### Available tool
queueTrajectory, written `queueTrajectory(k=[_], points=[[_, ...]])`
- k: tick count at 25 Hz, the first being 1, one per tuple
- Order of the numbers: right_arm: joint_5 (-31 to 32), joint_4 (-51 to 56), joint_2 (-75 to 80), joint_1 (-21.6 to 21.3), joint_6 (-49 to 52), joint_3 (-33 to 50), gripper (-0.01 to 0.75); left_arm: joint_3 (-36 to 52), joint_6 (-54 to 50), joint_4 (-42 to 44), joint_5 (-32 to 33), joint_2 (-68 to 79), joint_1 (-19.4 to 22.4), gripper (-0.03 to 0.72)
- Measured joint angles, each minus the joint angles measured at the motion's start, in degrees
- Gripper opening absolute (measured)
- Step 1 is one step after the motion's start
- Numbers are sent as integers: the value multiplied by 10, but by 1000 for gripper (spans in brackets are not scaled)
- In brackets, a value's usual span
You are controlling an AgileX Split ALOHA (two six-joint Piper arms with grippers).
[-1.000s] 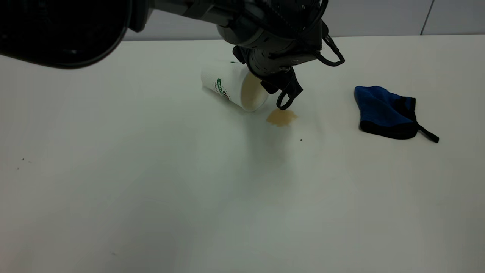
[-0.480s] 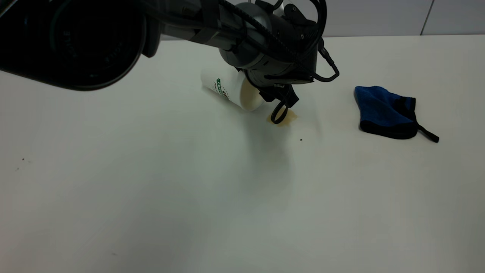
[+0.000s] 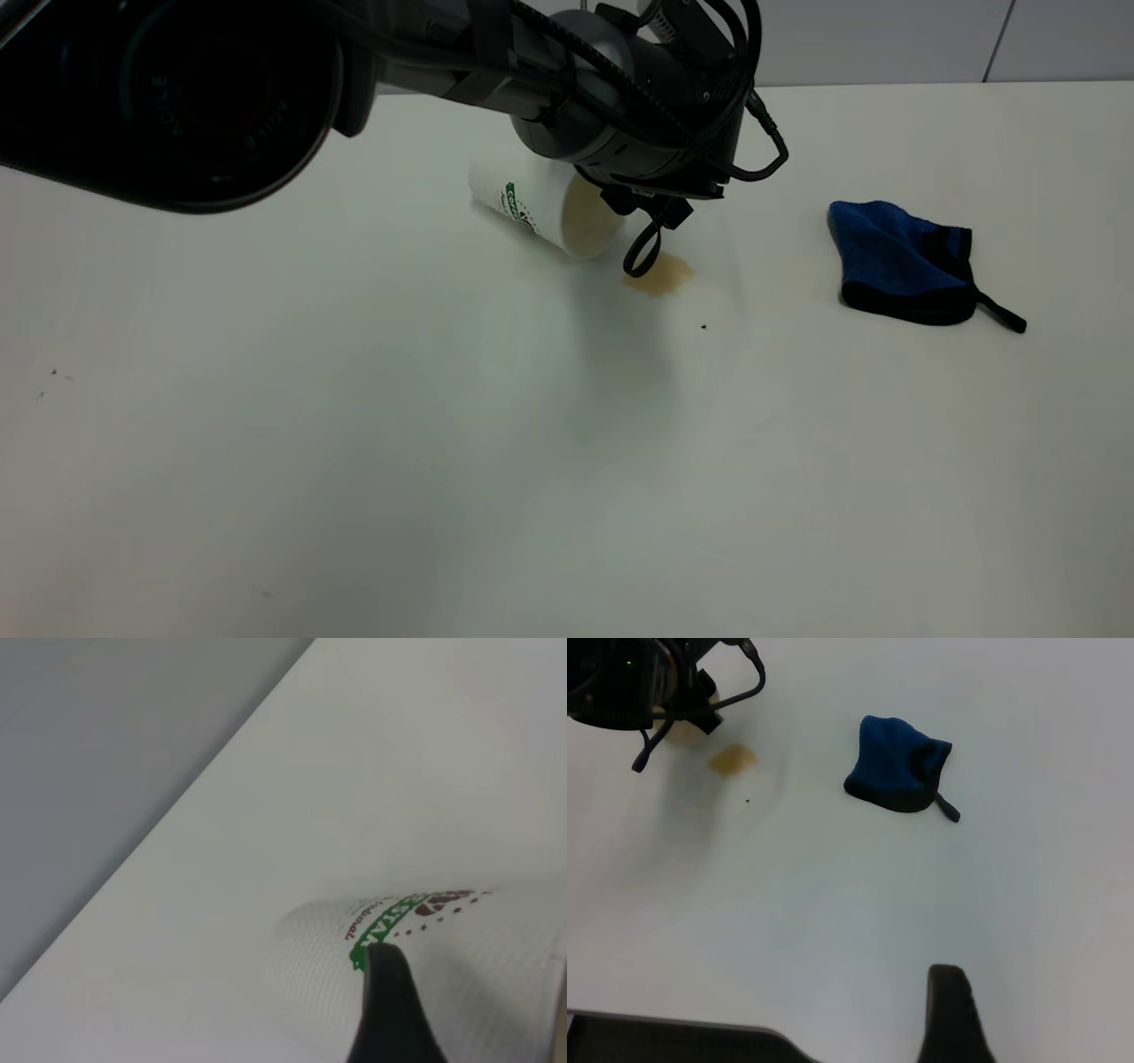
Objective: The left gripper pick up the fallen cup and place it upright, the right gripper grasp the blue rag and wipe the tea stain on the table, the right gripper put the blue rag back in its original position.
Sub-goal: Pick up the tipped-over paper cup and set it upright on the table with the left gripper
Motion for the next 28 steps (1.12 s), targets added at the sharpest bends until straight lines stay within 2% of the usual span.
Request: queueTrajectory(k=[7,13,16,20,21,25,28], points=[[0,0,0,0,0,0,545,0,-2,-1,3,0,35,504],[0,0,0,0,0,0,545,0,-3,-3,3,0,40,454],[0,0,0,0,0,0,545,0,-9,-3,12,0,40,348],[0,0,0,0,0,0,545,0,-10,-1,38,0,40,93],[0,0,0,0,0,0,545,0,-5,0,45,-1,40,56],[0,0,0,0,0,0,545,-1,10,-19,55,-23,40,10],[0,0,0,0,0,0,545,-1,58,-65,55,-58,44,7]])
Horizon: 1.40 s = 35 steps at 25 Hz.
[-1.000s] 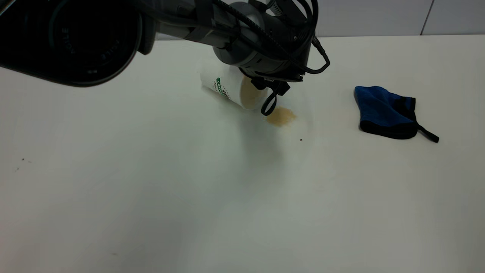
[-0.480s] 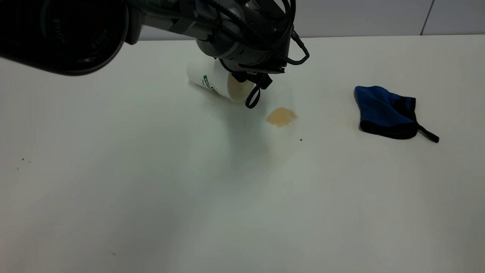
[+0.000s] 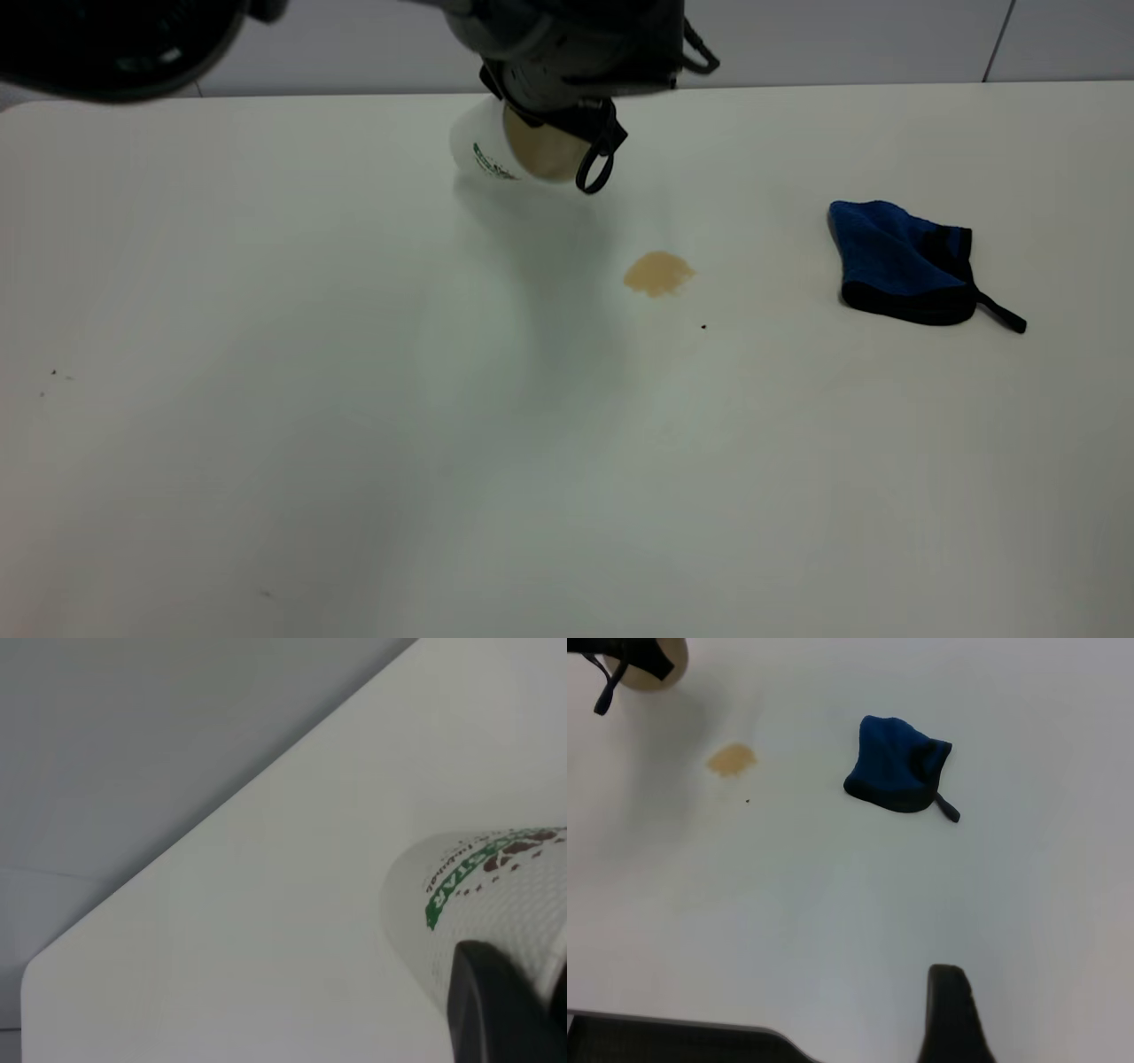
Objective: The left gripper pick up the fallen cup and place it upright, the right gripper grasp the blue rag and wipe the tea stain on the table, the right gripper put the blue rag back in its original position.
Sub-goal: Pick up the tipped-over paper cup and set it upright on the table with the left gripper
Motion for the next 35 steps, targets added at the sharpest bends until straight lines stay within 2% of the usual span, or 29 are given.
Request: queueTrajectory(k=[4,13,16,19,24,35], points=[[0,0,0,0,0,0,545,-2,121,-141,-4,-57,32,7],[0,0,0,0,0,0,545,-3,413,-554,1,-101,174,7],[0,0,0,0,0,0,545,-3,490,-658,-1,-101,213,7],[0,0,0,0,0,0,545,-3,559,-741,-11,-99,235,7],[0,0,0,0,0,0,545,-3,641,-818,-15,-84,240,7],[0,0,0,0,0,0,545,-3,659,-836,-20,-66,240,21]])
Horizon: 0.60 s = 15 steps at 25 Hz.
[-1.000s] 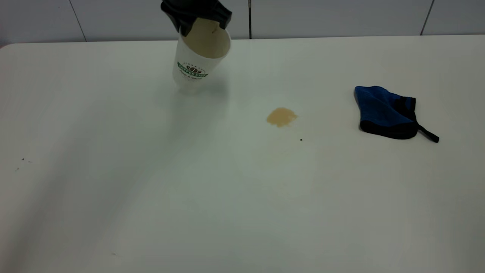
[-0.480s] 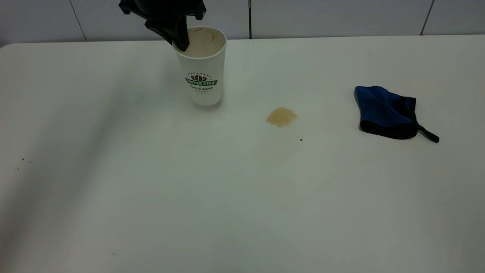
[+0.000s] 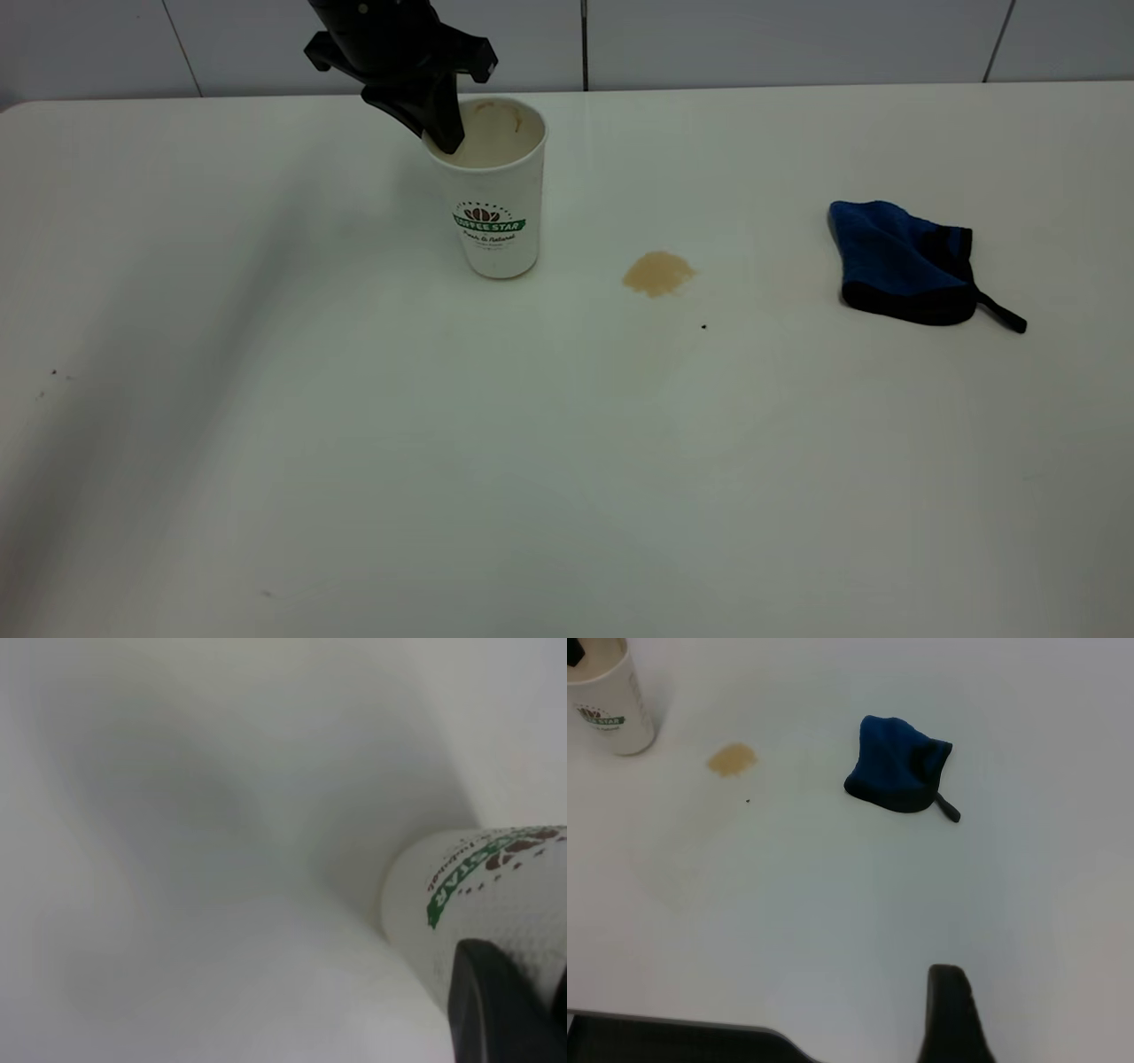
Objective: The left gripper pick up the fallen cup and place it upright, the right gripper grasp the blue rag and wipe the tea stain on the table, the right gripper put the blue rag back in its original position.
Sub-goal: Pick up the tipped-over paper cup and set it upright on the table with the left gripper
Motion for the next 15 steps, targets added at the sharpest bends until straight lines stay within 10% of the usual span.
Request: queueTrajectory(k=[15], points=[[0,0,0,0,0,0,545,0,-1,-1,-6,10,0,247]])
